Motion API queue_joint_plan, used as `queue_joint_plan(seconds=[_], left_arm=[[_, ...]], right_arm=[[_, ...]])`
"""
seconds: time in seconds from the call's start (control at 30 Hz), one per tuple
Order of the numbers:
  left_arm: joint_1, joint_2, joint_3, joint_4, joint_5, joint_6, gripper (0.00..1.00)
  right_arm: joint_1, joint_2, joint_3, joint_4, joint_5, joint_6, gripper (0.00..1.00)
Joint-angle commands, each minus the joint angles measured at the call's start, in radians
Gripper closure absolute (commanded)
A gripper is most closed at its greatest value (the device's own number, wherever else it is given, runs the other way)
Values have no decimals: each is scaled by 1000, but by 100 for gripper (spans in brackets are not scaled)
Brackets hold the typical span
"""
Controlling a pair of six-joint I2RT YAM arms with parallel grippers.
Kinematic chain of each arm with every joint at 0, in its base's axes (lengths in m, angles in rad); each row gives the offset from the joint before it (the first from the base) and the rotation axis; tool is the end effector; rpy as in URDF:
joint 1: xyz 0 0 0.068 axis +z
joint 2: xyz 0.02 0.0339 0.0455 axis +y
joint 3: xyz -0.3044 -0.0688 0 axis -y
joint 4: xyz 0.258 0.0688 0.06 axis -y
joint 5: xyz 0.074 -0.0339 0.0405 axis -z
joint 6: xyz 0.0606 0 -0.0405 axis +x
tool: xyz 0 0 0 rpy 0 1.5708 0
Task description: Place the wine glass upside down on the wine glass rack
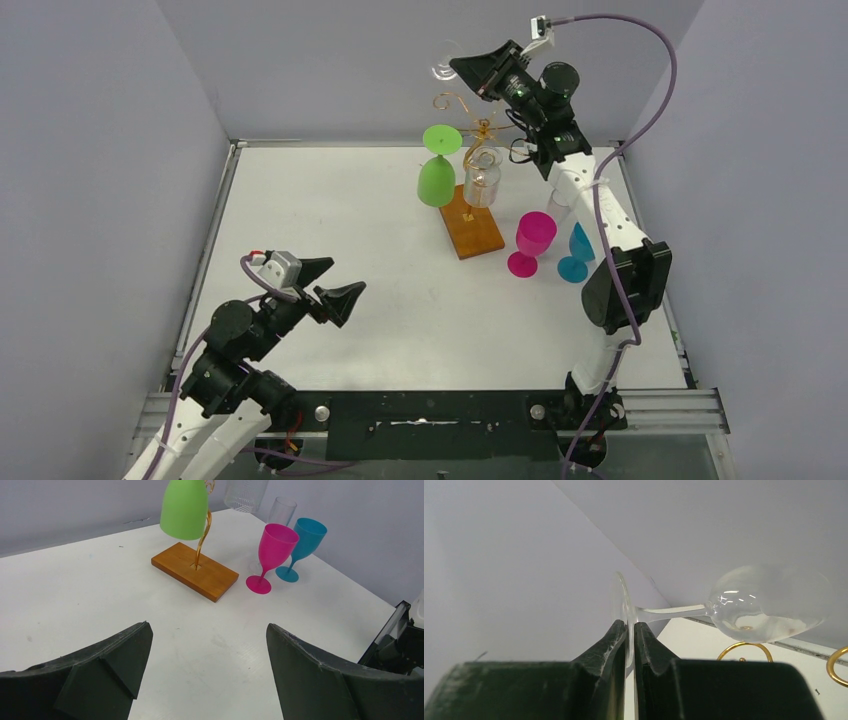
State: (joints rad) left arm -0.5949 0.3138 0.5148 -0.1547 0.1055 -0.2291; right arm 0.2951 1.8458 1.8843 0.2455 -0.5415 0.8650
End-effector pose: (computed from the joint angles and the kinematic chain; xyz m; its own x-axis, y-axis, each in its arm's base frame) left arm 0.0837 -0.0644 0.3240 -0.1090 -0.1989 -0.9739 0.6363 0.7388 -0.2221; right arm 0.4493 0.1692 0.5116 -0.3761 0.5674 -0.7326 -0.6728 0.3765 0.6369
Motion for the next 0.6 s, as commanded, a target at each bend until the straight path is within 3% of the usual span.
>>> queue_joint_plan(seconds=[0.0,0.57], left_arm=[[0,-10,4,36,7,16,15],[0,-50,5,20,-43,37,15]], right_arm=[[-7,-18,-13,129,45,40,100],[-50,-40,-115,101,123,131,100]])
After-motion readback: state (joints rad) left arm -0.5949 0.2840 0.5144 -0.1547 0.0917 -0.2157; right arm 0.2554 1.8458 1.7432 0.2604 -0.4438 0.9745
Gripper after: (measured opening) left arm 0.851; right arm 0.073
